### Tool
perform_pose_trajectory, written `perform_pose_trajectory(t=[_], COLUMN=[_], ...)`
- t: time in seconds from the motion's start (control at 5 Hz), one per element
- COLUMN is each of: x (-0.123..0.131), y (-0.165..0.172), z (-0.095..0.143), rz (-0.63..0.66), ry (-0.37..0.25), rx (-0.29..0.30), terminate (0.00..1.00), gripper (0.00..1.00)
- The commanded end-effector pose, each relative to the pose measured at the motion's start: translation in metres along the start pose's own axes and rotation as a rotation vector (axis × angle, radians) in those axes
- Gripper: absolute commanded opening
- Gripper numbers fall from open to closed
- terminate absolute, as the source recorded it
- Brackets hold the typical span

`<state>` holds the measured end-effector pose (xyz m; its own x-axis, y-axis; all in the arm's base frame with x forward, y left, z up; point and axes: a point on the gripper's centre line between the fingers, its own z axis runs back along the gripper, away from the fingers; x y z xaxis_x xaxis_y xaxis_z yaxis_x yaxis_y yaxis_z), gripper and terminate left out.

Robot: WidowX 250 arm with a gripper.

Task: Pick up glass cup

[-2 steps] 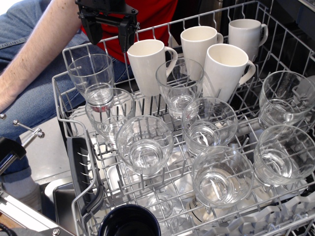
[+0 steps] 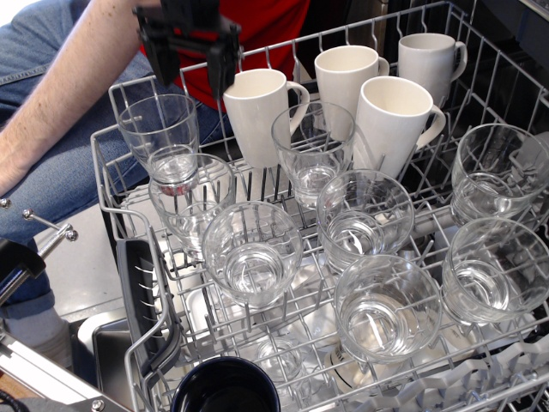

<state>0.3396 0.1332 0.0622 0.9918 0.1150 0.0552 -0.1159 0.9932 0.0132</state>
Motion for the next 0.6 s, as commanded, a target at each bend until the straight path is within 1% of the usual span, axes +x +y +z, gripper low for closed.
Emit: perform_pose_trajectory(t=[0.0,0.2,0.4], x=[0.005,0.006,0.009], y=[0.0,-0.001,-0.004], z=[-0.018,-0.043,-0.06], rz=[0.091,0.127,0.149], ry=[-0.076,-0.12,-0.142], rx=[0.027,0.058,0.077], terminate=[0.0,0.0,0.0], gripper=[1.0,1.0,1.0])
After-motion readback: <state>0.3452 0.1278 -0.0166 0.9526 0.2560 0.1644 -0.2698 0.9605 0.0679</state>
